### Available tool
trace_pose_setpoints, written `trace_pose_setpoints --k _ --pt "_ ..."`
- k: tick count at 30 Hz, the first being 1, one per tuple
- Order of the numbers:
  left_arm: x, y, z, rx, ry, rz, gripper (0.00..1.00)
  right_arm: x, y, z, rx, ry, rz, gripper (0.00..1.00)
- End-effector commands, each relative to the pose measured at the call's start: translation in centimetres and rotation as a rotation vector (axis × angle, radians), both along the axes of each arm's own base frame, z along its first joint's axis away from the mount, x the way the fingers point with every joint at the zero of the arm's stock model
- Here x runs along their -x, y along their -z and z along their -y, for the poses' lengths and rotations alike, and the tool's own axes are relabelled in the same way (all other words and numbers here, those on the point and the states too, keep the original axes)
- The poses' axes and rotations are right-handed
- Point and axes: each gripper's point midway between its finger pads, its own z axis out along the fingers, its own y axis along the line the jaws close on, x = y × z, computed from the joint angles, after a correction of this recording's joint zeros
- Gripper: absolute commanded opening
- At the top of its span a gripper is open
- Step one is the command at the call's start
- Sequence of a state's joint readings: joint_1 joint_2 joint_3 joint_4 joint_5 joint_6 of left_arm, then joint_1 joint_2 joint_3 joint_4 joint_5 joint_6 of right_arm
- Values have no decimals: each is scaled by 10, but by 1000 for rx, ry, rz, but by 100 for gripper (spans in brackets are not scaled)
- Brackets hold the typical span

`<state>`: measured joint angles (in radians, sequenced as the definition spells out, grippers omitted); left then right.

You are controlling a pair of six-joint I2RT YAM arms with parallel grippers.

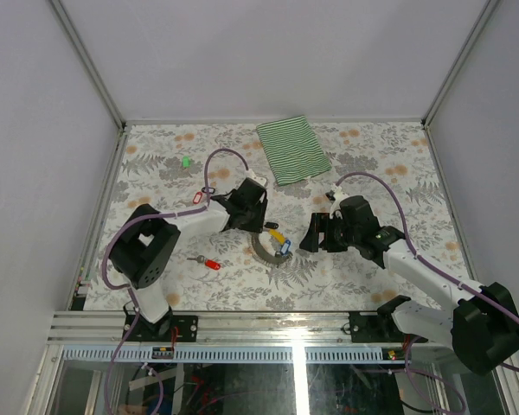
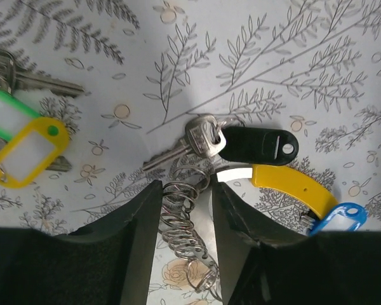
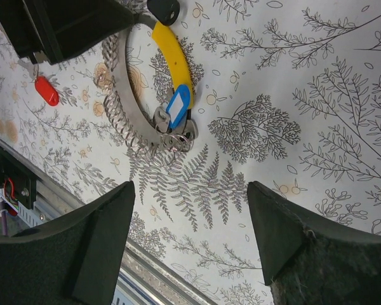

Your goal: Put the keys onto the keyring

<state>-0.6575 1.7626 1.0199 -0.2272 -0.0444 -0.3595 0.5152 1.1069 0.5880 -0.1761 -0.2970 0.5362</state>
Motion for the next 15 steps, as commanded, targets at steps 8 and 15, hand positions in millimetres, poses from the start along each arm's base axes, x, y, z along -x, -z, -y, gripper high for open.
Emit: trace_pose_setpoints --k 8,15 --pt "16 11 -16 -137 -26 -11 30 -4 -5 2 17 -9 54 79" --pt "54 19 -35 -182 -85 -59 26 -3 -5 5 32 -13 61 80"
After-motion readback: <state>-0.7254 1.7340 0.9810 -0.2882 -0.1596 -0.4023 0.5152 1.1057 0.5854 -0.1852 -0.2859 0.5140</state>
